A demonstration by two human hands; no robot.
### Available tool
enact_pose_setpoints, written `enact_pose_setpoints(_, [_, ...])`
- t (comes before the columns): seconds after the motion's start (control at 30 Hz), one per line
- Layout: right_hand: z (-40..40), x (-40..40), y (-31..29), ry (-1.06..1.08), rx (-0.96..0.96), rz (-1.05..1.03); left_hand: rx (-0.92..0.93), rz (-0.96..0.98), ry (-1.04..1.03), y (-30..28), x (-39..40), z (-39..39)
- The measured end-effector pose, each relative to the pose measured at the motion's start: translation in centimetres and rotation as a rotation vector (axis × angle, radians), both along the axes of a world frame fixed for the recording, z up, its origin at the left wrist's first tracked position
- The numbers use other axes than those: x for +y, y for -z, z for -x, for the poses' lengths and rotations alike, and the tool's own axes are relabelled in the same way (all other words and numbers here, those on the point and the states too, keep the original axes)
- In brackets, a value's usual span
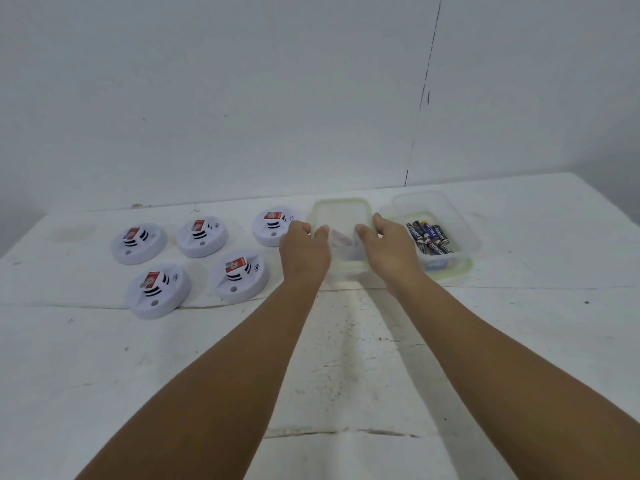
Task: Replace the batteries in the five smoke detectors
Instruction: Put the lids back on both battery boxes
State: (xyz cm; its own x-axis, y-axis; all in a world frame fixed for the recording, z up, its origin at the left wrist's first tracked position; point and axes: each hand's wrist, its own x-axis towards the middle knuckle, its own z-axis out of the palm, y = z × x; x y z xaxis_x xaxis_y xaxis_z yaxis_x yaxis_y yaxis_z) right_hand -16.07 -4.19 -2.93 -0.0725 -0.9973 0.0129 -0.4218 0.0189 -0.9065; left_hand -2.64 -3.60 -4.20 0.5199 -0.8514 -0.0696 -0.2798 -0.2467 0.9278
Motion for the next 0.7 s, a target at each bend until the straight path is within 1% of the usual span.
enact_pose_setpoints(0.17, [0.0, -0.7, 0.1, 0.003, 0.038, -0.003, 0.003, 0.007, -0.001, 0.0, -0.5, 0.1])
enact_pose_setpoints(0.27, [0.0, -0.5, 0.1, -0.018, 0.113, 0.032, -0.006, 0.005, 0.013, -0.2, -0.4, 0.0])
enact_pose_setpoints(0.37, [0.6, 0.8, 0.4, -0.055, 0.238, 0.119, -0.036, -0.005, 0.037, -0.3, -0.2, 0.1])
enact_pose_setpoints(0.47, [2.4, 3.0, 0.4, -0.041, 0.272, 0.248, -0.051, -0.02, 0.052, -0.5, 0.4, 0.2])
enact_pose_setpoints(0.53, [4.2, 3.9, 0.4, 0.0, 0.342, 0.349, -0.158, -0.004, -0.005, -0.6, 1.3, 0.4])
enact_pose_setpoints(0.57, [5.2, 4.1, 0.5, 0.019, 0.408, 0.393, -0.231, 0.044, -0.044, -0.7, 2.0, 0.7])
enact_pose_setpoints(0.63, [6.8, 4.5, 0.5, 0.061, 0.547, 0.442, -0.386, 0.201, -0.093, -0.9, 3.7, 1.3])
enact_pose_setpoints(0.7, [7.8, 4.7, 0.5, 0.094, 0.61, 0.475, -0.515, 0.332, -0.099, -0.9, 5.2, 2.0])
